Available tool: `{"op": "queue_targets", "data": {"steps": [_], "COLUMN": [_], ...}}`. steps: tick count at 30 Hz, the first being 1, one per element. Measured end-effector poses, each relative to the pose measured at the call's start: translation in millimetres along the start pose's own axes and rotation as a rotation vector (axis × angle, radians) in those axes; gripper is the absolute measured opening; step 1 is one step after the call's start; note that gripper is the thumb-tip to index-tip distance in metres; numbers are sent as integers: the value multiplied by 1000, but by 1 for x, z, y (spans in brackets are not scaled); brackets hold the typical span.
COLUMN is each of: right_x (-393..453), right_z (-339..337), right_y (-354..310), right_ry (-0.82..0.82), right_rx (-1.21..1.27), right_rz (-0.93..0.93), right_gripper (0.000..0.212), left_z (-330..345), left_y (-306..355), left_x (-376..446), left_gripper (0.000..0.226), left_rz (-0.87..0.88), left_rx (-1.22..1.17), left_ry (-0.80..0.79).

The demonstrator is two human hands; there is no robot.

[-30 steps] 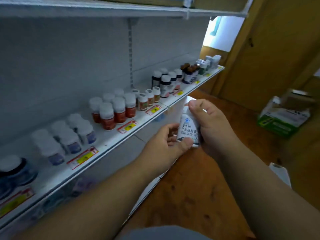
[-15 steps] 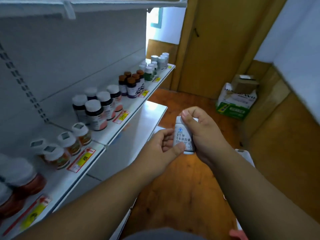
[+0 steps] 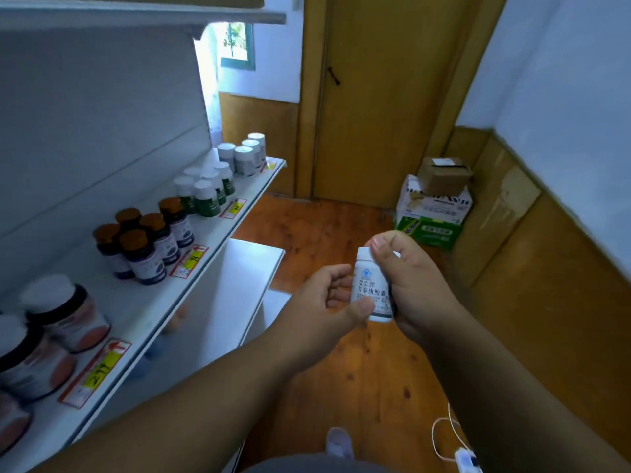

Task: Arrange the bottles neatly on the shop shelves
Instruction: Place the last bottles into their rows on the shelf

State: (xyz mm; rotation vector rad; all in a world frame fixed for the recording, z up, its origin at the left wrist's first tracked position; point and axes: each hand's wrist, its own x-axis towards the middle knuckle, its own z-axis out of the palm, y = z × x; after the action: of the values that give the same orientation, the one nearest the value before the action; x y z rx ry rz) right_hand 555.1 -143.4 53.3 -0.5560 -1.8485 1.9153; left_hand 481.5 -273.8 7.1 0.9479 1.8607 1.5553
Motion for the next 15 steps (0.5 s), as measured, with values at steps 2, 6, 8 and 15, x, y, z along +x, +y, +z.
{"op": "queue_targets", "data": {"steps": [2, 6, 8, 15], "right_x": [46, 140, 186, 317], "right_z": [-6, -10, -5, 56], "right_y": [-1, -11, -14, 14], "right_ry": [-57, -199, -256, -406], "right_rx": [13, -24, -57, 40], "right_rz": [20, 70, 74, 139], "right_gripper": [22, 22, 22, 24], "left_z": [-7, -29, -40, -101], "left_y": [-7, -4, -6, -41], "left_x": [41, 115, 148, 213], "left_gripper": [92, 80, 78, 95], "left_rz": [-23, -70, -75, -118], "left_rx": [-2, 20, 31, 188], "left_ry": [75, 234, 312, 489]}}
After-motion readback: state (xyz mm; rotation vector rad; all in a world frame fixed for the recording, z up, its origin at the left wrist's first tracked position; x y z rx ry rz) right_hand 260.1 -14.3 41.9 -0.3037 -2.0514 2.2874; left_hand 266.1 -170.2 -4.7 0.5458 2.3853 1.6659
